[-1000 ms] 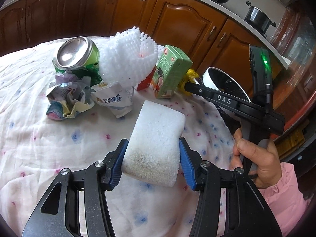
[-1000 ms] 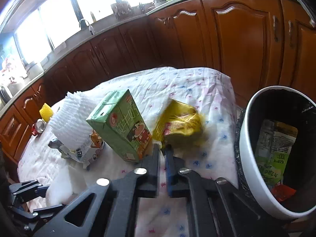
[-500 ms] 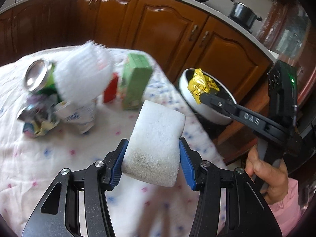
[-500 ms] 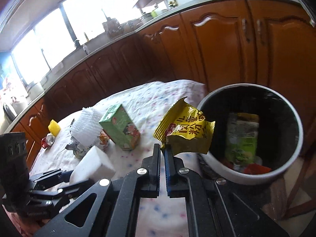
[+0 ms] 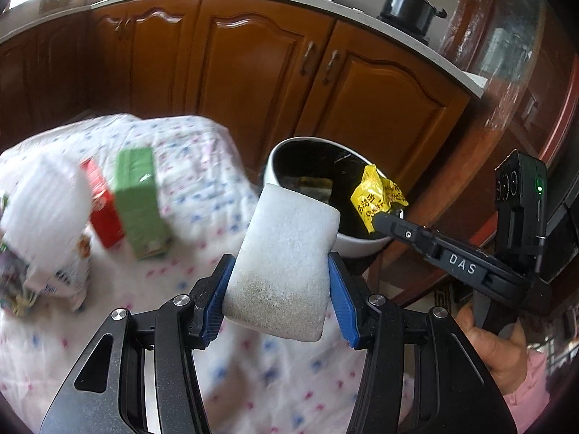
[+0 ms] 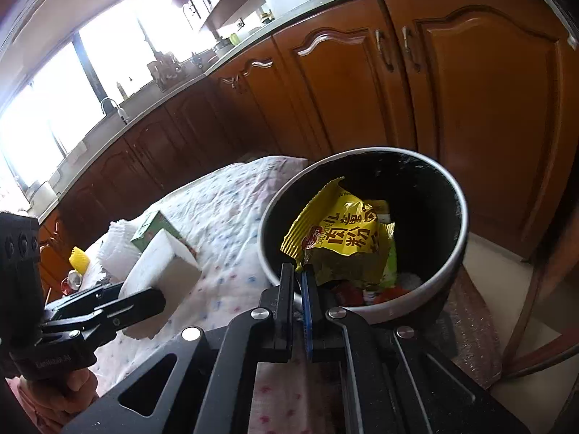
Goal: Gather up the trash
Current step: 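Carry both items over the bin and open both tools to release them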
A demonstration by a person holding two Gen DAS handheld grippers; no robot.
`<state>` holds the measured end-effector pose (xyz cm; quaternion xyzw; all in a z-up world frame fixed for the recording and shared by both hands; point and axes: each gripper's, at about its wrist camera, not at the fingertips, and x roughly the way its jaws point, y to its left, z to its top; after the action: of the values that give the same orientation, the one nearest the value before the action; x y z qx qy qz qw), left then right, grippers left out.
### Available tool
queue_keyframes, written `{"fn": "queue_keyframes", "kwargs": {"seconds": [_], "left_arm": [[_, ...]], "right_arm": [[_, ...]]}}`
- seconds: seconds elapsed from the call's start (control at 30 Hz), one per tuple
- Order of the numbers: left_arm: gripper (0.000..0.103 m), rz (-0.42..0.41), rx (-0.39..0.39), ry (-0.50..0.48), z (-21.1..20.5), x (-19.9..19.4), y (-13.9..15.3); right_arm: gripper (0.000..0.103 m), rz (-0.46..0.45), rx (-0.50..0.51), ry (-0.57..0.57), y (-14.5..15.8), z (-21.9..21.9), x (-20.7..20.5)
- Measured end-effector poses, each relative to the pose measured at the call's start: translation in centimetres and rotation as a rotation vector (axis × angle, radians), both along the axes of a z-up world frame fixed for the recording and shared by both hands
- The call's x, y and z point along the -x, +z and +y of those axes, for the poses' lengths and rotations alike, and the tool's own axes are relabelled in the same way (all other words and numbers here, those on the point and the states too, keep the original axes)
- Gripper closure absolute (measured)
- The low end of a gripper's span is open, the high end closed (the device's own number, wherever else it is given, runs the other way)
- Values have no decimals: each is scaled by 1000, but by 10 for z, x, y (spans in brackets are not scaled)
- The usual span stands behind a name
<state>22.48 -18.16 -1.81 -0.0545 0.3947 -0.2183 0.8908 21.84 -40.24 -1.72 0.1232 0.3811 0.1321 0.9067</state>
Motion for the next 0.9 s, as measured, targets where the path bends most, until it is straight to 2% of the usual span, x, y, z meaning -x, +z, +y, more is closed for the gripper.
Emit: {"fn": "queue_keyframes", "kwargs": {"seconds": [0.3,0.73,0.9], "left_arm": [[53,-11,-26,-36,-35,-33,5],[52,12,-80,-53,-67,-77,-3],[49,36,-101,-60,-77,-87,-8]], "right_arm": [[99,28,0,-7,-5,-15,-20],[98,71,5,-11,-14,-37,-46],[93,88,-3,-13,-18,-44,-48]]}}
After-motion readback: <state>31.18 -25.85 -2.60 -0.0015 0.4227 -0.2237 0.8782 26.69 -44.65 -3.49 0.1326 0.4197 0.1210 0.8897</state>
